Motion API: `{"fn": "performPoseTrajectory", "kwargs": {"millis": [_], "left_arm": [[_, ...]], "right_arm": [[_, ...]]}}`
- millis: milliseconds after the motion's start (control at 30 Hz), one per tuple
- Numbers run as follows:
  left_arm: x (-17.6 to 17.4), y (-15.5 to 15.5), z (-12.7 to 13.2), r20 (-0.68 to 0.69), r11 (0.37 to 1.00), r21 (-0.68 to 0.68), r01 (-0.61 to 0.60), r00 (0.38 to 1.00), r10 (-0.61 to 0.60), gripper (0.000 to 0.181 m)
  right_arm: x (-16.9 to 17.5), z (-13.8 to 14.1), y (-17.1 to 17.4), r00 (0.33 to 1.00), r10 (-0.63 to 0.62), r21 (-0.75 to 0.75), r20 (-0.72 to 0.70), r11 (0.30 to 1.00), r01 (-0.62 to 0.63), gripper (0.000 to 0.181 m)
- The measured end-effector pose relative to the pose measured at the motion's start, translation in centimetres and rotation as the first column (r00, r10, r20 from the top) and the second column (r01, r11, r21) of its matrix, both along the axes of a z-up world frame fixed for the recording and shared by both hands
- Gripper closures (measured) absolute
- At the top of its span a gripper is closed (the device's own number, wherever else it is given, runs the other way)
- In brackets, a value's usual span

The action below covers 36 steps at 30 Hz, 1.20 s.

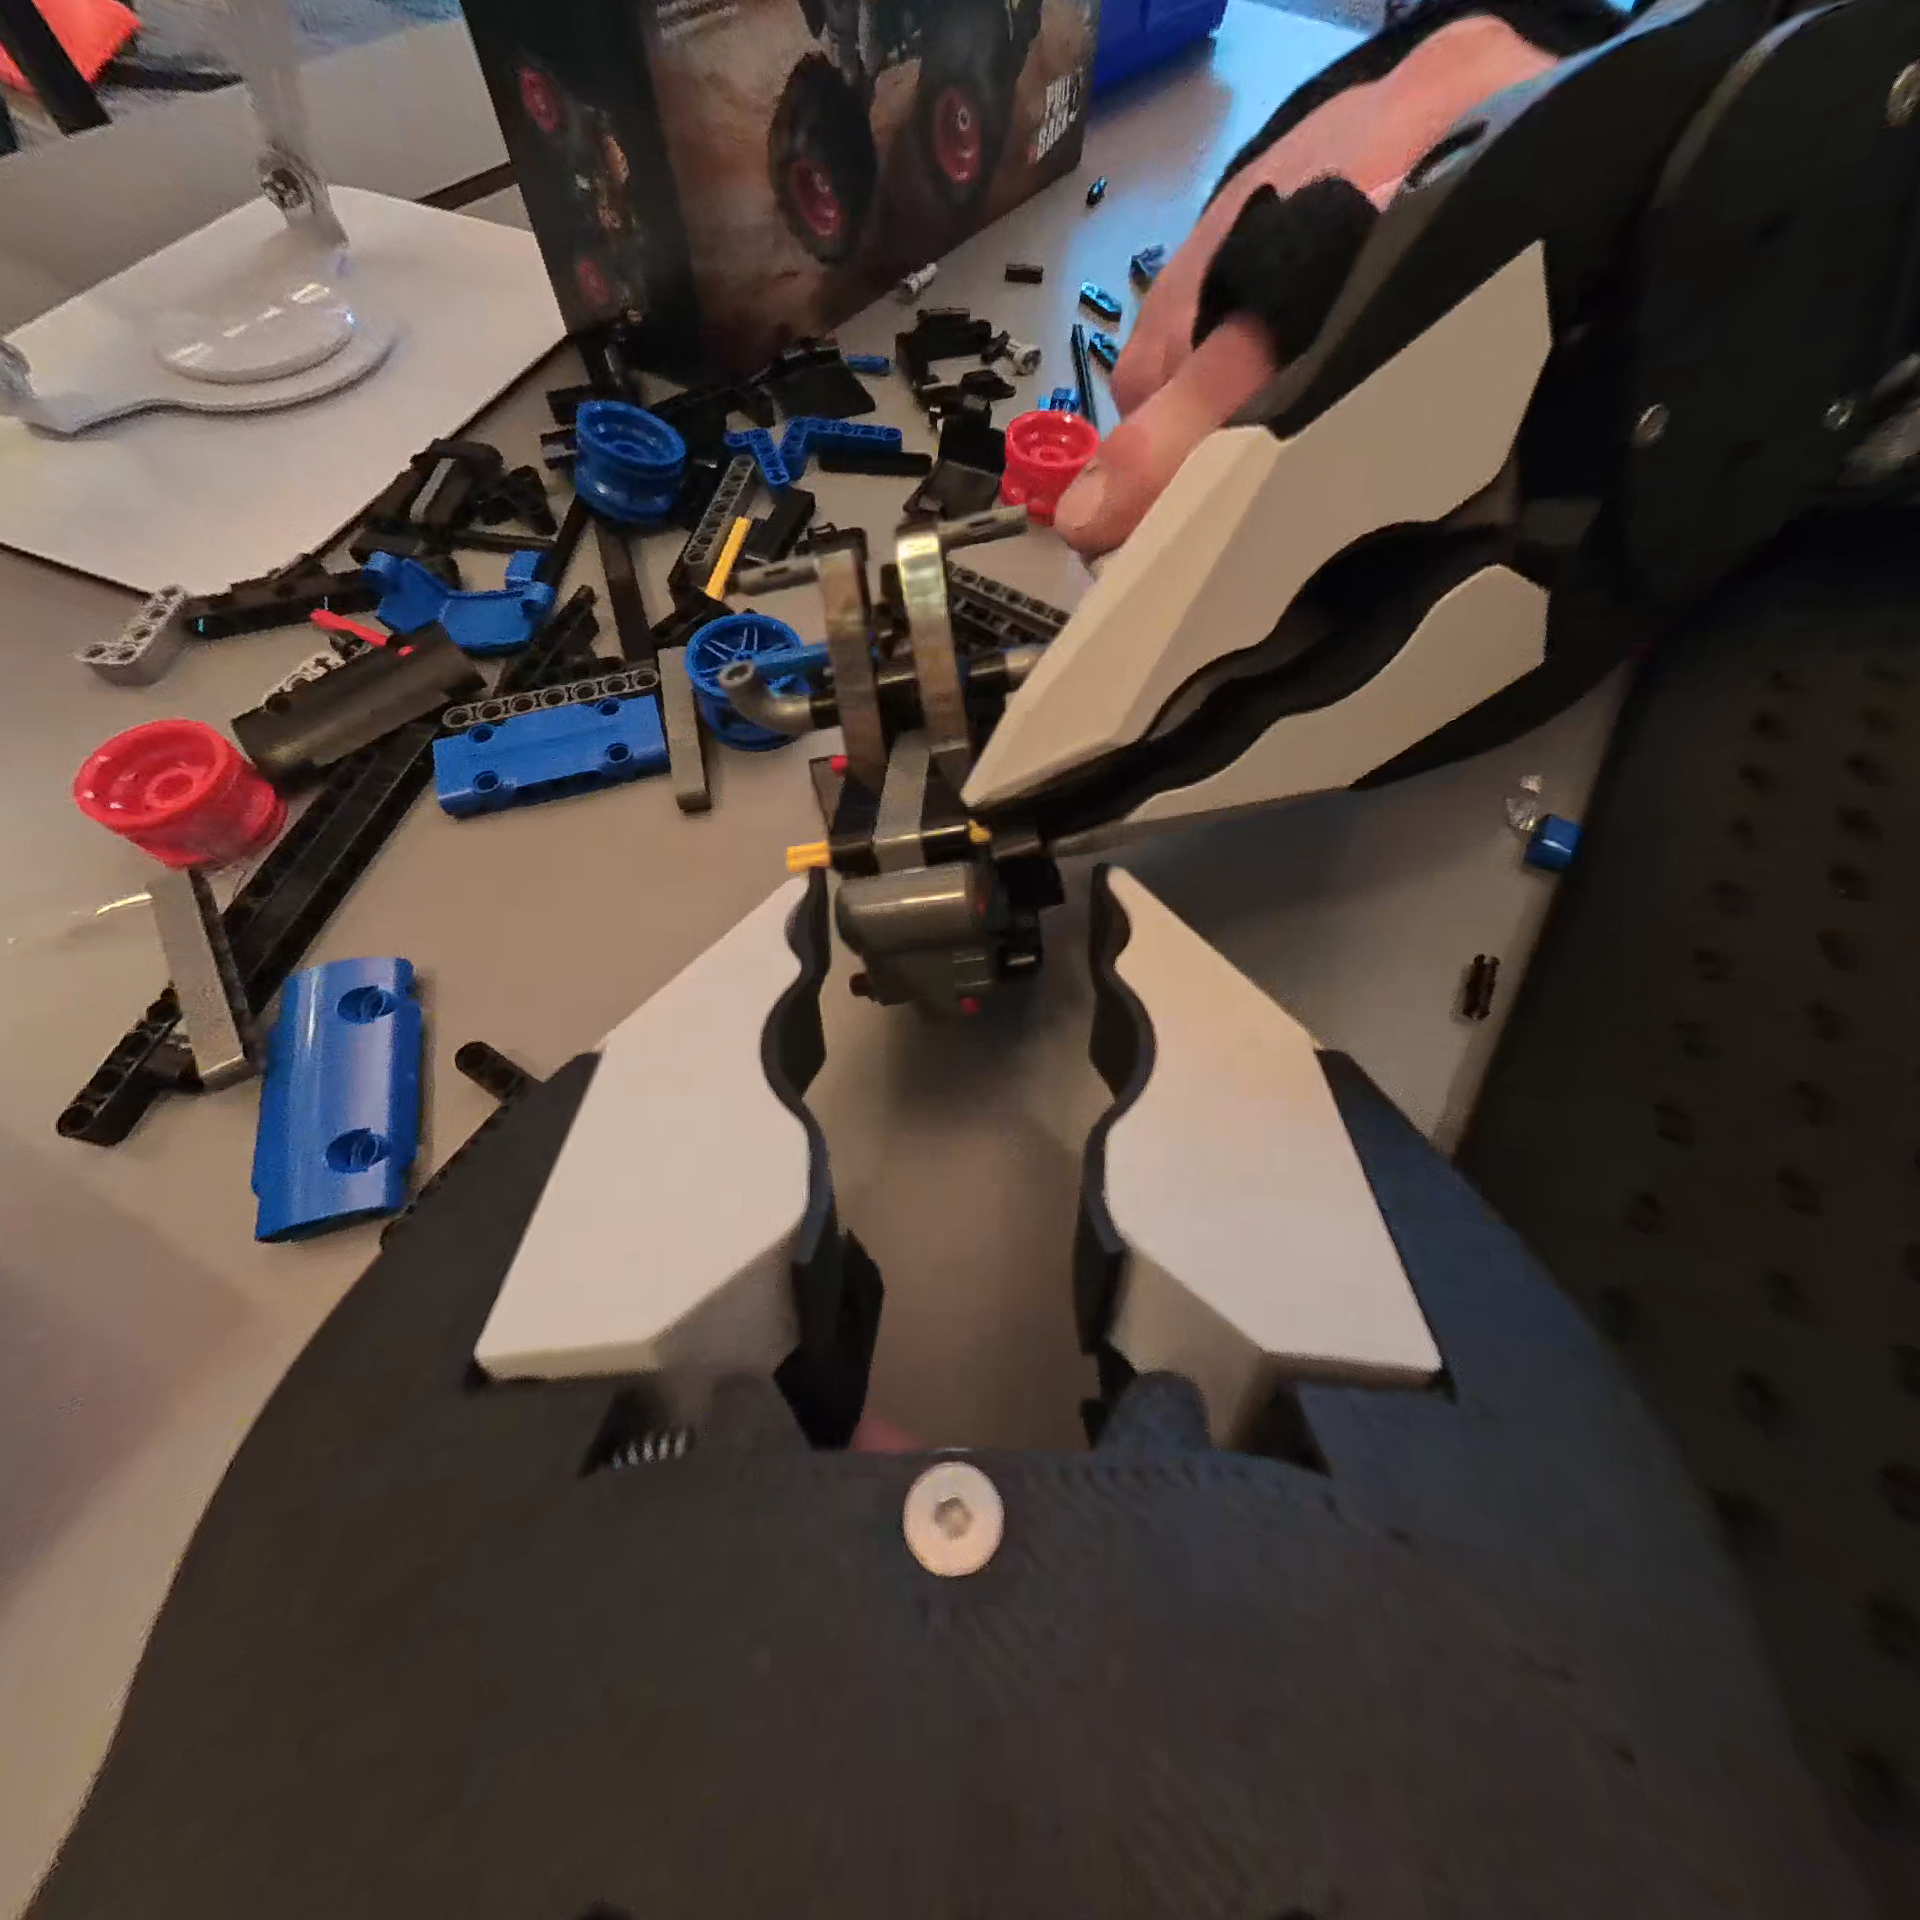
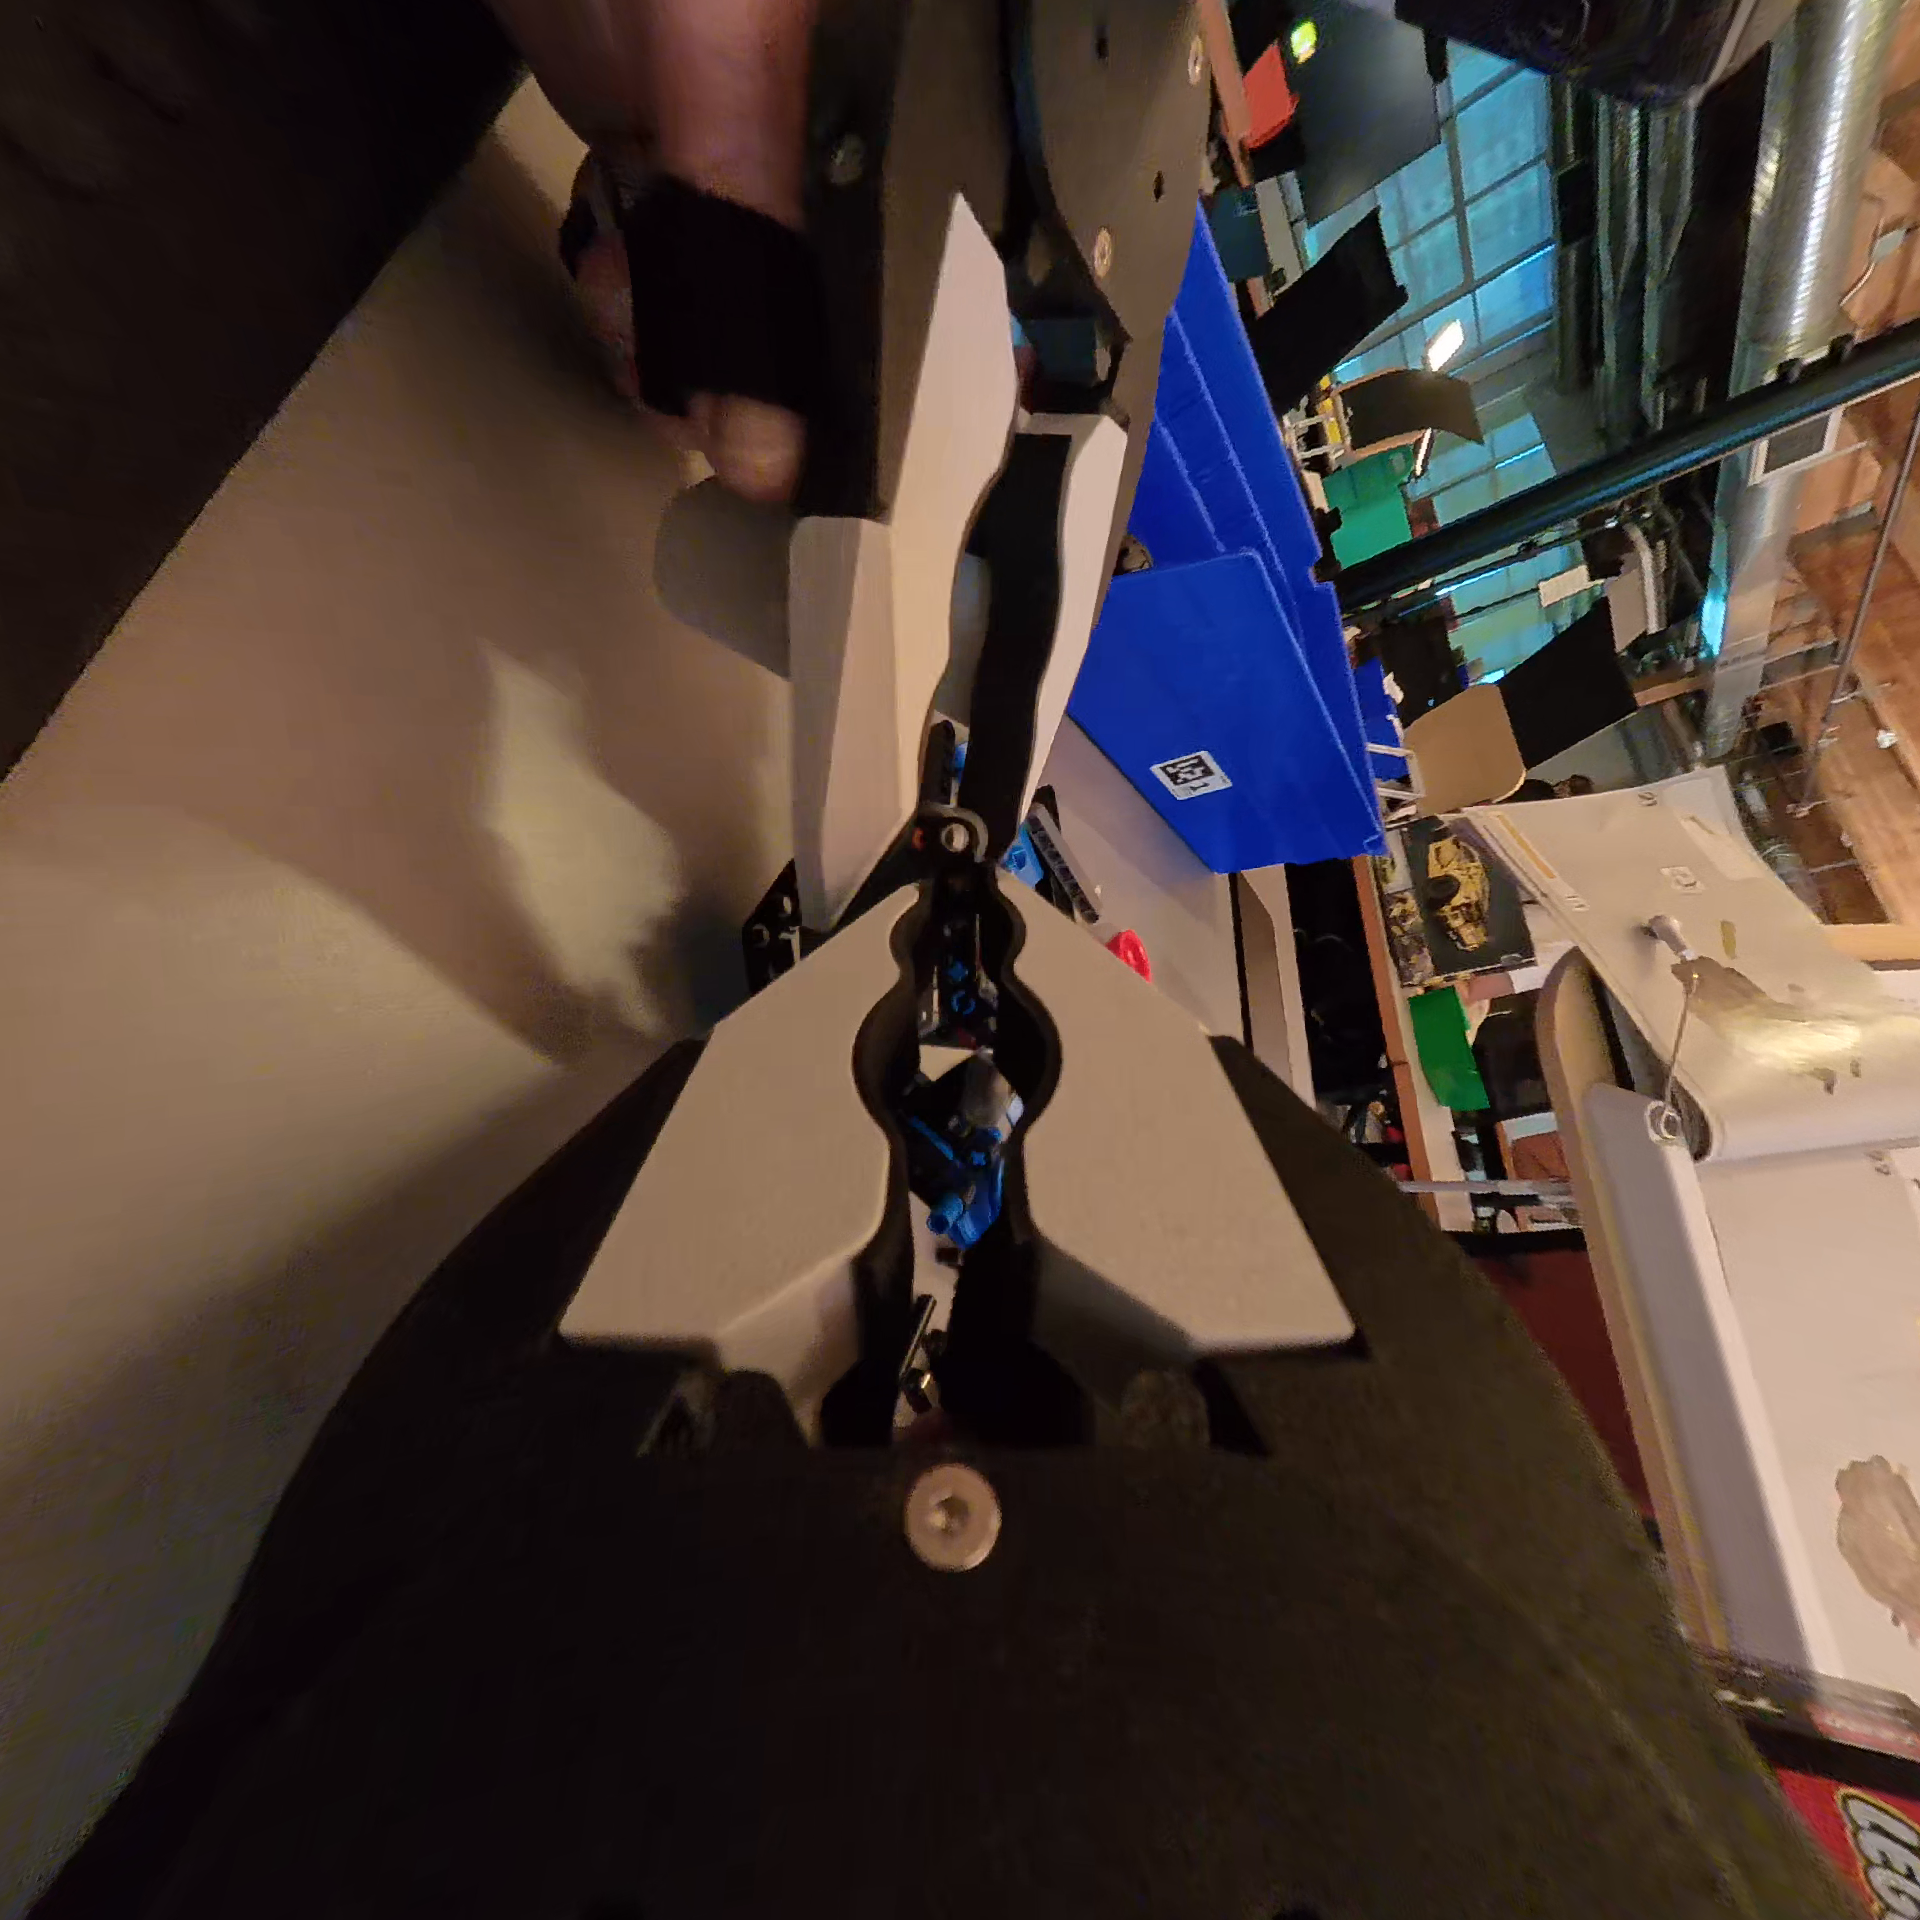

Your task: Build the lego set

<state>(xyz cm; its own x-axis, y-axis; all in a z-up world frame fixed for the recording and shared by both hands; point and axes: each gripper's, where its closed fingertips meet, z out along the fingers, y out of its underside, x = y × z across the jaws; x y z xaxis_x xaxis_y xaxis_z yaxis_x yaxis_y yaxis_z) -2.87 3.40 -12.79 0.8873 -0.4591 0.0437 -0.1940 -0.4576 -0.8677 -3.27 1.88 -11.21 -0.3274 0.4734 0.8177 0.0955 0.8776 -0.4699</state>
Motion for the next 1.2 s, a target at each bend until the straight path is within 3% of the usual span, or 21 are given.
{"fn": "performPoseTrajectory", "kwargs": {"millis": [67, 233, 267, 567, 767, 967, 1067, 1133, 1200], "left_arm": [[-0.1, 0.0, -0.6, -0.015, 1.0, -0.024, 0.015, 1.0, -0.015, 0.138], [0.2, 0.0, -0.5, 0.007, 0.999, -0.028, 0.022, 1.0, -0.022, 0.126], [-0.4, 0.2, -0.5, -0.006, 1.0, -0.022, -0.012, 1.0, 0.012, 0.105], [0.4, 0.1, -0.8, 0.01, 0.999, -0.038, 0.025, 1.0, -0.025, 0.131], [0.7, 0.1, -1.1, -0.034, 0.999, -0.047, 0.015, 0.999, -0.017, 0.135], [0.5, 0.3, -2.8, -0.278, 0.999, -0.035, 0.014, 0.96, -0.023, 0.137], [0.8, 0.4, -1.8, -0.181, 1.0, -0.008, 0.021, 0.983, -0.022, 0.136], [-0.1, 0.5, -2.2, -0.256, 1.0, 0.0, -0.004, 0.967, 0.003, 0.134], [0.3, 0.4, -1.7, -0.227, 1.0, 0.008, 0.012, 0.974, -0.01, 0.133]], "right_arm": [[0.1, -0.2, -0.1, 1.0, 0.009, 0.004, 0.005, 1.0, -0.009, 0.175], [0.3, -0.4, 0.0, 1.0, 0.015, -0.008, 0.006, 1.0, -0.015, 0.174], [0.4, -0.4, -0.1, 1.0, 0.02, -0.021, 0.007, 1.0, -0.02, 0.174], [0.6, -0.6, -0.4, 0.999, 0.043, -0.032, 0.02, 0.999, -0.043, 0.174], [0.8, -1.0, -0.5, 0.999, 0.045, 0.002, 0.014, 0.999, -0.045, 0.174], [0.9, -2.4, -1.0, 0.999, 0.036, 0.068, 0.028, 0.997, -0.038, 0.173], [1.0, -1.4, -0.4, 0.999, 0.019, 0.006, 0.049, 1.0, -0.019, 0.17], [1.4, -1.0, -0.5, 0.996, 0.035, -0.064, 0.082, 0.998, -0.03, 0.163], [1.8, -0.8, -0.1, 0.995, 0.036, -0.096, 0.098, 0.995, -0.026, 0.168]]}}
